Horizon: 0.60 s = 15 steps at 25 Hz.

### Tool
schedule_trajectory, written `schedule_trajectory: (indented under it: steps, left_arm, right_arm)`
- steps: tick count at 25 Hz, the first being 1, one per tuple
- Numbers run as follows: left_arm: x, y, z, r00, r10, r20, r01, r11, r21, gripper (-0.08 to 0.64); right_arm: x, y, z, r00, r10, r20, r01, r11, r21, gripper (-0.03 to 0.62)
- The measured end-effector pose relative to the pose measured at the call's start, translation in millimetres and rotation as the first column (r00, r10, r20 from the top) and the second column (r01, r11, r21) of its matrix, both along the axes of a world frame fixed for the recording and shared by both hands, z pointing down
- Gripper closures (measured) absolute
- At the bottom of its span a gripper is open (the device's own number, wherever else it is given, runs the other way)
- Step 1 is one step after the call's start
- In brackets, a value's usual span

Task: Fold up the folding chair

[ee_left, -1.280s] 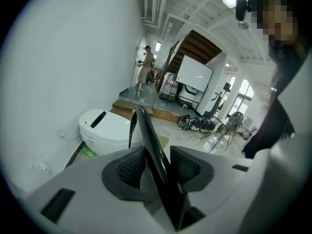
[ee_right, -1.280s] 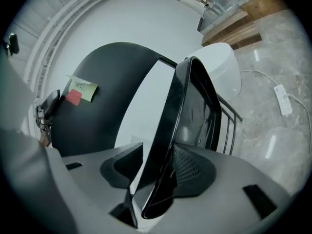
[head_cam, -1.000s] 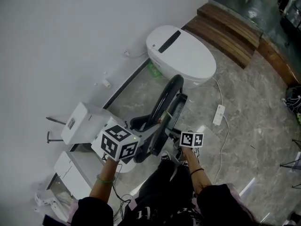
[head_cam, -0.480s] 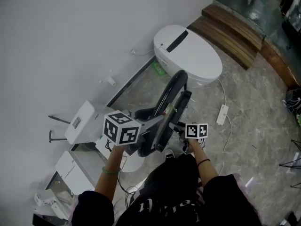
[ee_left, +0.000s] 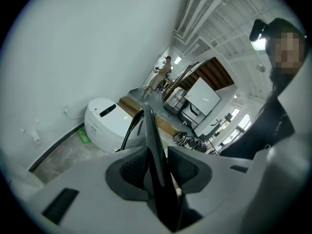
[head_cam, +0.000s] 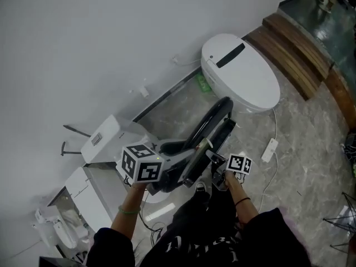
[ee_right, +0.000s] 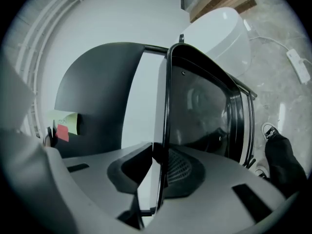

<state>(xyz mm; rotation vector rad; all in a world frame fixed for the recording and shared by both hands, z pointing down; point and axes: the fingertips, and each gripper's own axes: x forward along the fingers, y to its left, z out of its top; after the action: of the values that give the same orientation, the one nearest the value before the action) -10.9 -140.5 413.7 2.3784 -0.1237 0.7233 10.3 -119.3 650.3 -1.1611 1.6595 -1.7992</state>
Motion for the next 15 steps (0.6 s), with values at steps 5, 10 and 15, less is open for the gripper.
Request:
schedule_trajectory:
  steps: [5,10,15]
  left_arm:
    - [-8.6,-36.1,3.2,0.992,-0.12,0.034,0.12,0.993,-0.013,0.437]
    - [-3.4,-63.6,0.1,0.978,-0.2,0.062,0.199,0.98,0.015,0.434]
    - [1.6,-85.8,-11.3,0.967,-0.248,0.061,0.246,0.969,0.039,0.43]
  right_arm:
    - [-2.4,-25.5,0.6,0.994,-0.109,0.027,0.11,0.993,-0.032,0.528]
    - [6.8,-53.5,-2.9,0.979,-0.204,0.026,0.206,0.977,-0.049,0.529]
    - [15.0,-82.0,-12.6,0.967,-0.254,0.029,0.255,0.966,-0.035,0.529]
